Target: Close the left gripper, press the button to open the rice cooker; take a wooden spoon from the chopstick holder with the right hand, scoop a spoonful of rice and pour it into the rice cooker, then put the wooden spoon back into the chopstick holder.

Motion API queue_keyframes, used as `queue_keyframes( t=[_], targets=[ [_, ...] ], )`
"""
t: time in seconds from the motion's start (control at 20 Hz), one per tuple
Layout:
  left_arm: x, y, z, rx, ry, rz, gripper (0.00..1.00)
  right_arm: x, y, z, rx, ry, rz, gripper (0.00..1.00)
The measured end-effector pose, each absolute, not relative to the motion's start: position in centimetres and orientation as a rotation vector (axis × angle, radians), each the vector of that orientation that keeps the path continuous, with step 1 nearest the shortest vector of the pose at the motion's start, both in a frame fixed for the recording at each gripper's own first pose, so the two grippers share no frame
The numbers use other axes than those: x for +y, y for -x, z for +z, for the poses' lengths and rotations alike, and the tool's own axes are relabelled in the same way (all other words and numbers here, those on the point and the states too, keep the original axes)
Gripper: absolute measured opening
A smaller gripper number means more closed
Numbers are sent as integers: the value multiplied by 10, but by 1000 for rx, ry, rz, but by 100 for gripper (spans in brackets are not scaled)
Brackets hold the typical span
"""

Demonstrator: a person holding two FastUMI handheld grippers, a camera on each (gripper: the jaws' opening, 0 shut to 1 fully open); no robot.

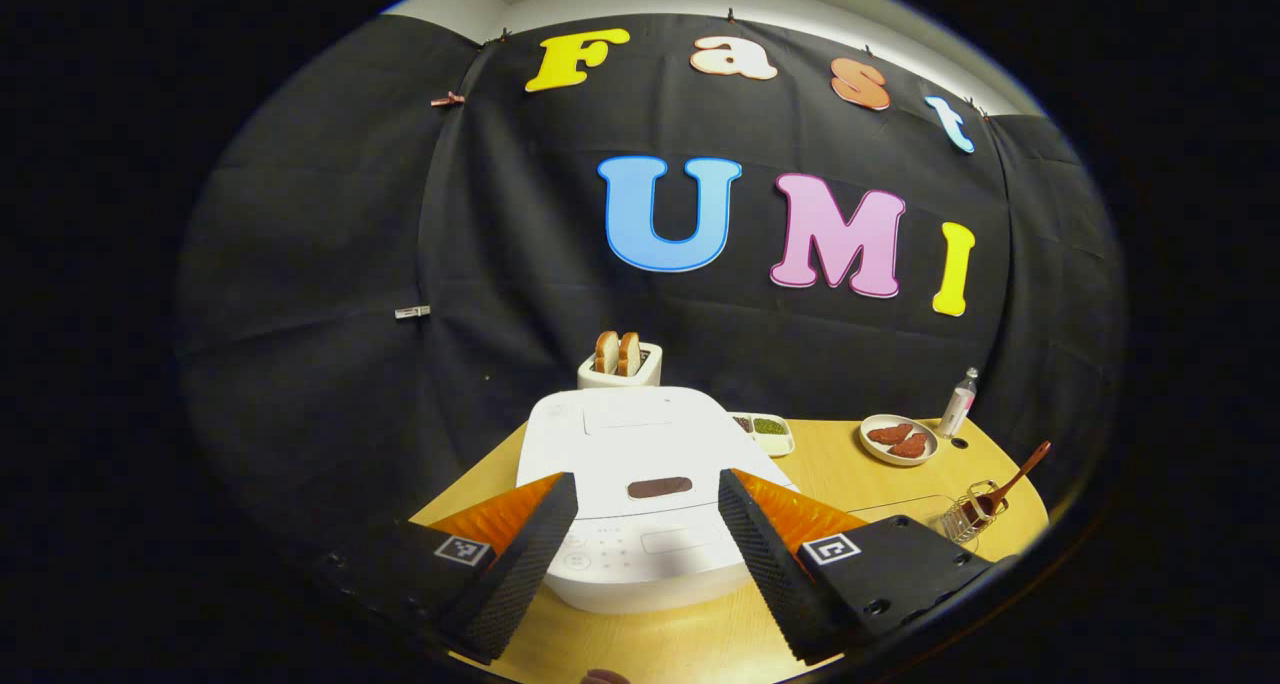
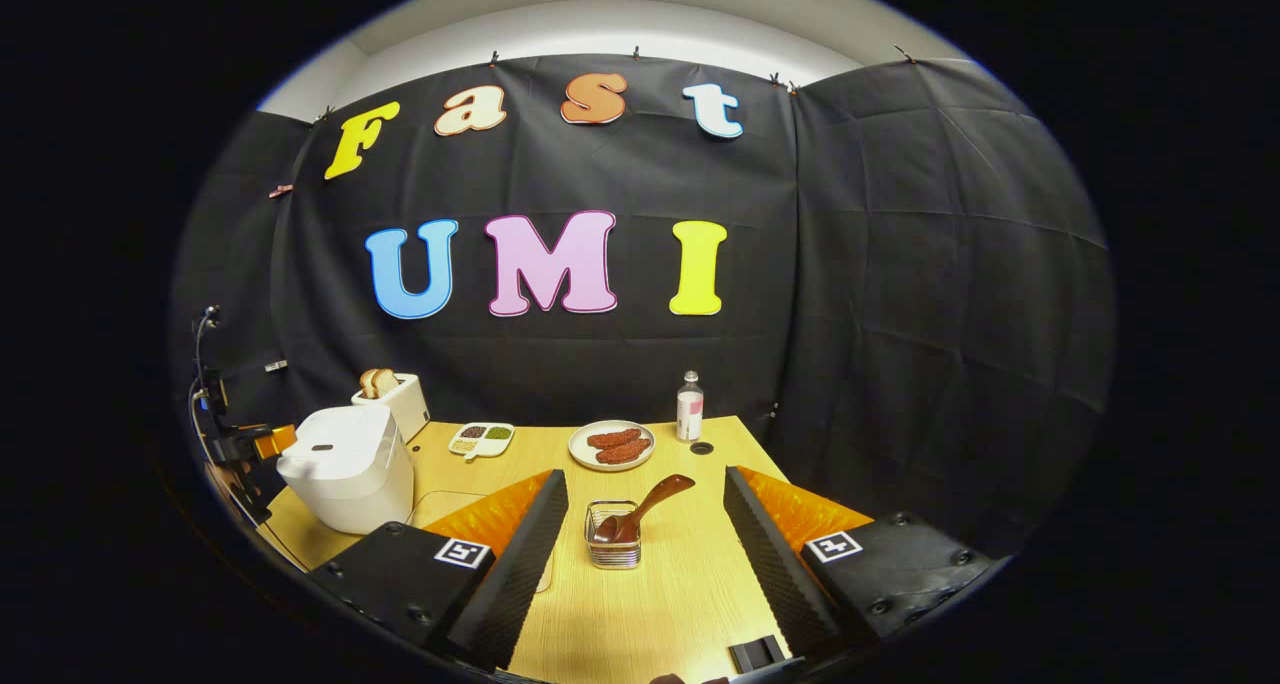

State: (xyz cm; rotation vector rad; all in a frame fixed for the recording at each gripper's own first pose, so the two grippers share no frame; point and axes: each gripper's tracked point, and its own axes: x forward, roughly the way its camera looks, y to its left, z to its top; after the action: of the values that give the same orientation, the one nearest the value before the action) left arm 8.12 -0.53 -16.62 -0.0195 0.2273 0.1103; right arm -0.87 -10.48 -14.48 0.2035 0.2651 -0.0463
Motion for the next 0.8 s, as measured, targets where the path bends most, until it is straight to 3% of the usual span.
queue_keyframes(
  t=[0.45,0.8],
  targets=[
    [-17,2,-90,82,-21,11,95,-98,10,-126,222,-218,-27,98],
    [-4,33,-56,7,73,40,95,-96,11,-107,182,-259,-25,98]
  ],
)
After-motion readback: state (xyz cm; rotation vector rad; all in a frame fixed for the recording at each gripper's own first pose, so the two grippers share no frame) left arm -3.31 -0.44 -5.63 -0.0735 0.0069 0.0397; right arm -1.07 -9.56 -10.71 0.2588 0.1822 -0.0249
